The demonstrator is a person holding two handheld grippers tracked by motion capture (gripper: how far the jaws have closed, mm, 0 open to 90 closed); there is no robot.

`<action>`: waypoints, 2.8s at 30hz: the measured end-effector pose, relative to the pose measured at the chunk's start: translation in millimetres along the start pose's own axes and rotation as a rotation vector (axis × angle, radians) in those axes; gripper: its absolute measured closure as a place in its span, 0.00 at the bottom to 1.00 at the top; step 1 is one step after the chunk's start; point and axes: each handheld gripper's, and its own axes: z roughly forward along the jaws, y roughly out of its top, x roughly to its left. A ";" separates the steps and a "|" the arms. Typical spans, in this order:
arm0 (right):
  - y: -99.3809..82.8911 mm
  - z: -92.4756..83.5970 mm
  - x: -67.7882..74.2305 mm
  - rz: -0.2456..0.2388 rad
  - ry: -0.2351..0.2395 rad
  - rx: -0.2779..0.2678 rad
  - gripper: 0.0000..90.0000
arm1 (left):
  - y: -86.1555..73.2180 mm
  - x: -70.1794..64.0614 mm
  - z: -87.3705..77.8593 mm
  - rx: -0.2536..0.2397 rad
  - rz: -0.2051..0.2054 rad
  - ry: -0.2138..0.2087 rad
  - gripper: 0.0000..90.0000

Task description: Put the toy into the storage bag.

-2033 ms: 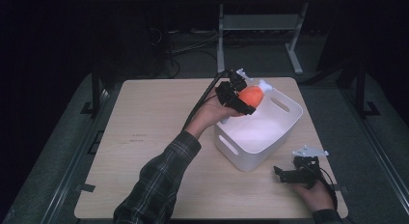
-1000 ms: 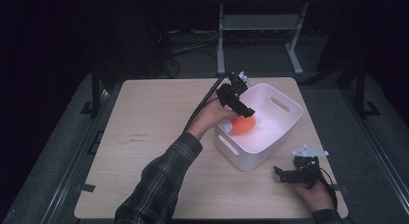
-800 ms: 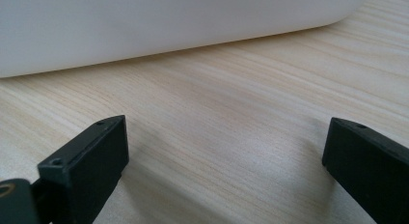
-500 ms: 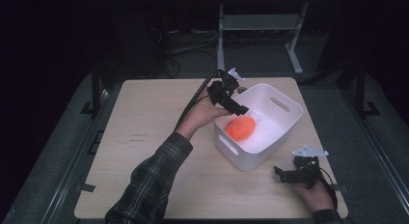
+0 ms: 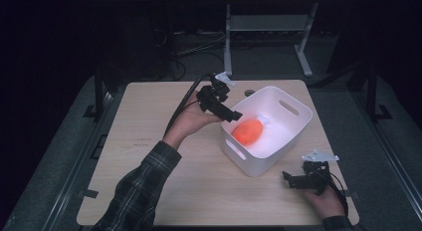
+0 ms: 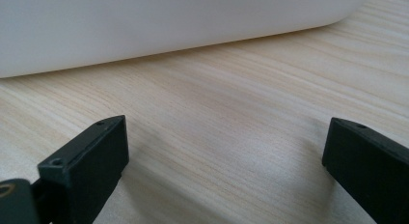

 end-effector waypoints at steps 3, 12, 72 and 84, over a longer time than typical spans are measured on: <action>0.0 0.0 0.0 0.000 0.000 0.000 0.02 | -5.8 2.4 -7.8 0.000 -0.005 0.003 0.16; 0.0 0.0 0.0 0.000 0.000 0.000 0.02 | -27.4 9.6 -32.0 -0.028 -0.034 0.033 0.16; 0.0 0.1 -0.1 -0.003 -0.001 -0.001 0.02 | -229.4 -17.5 -73.3 -0.094 -0.132 0.184 0.17; 0.0 0.1 -0.1 -0.003 -0.001 -0.001 0.02 | -272.6 -19.8 -65.2 -0.056 -0.195 0.207 0.17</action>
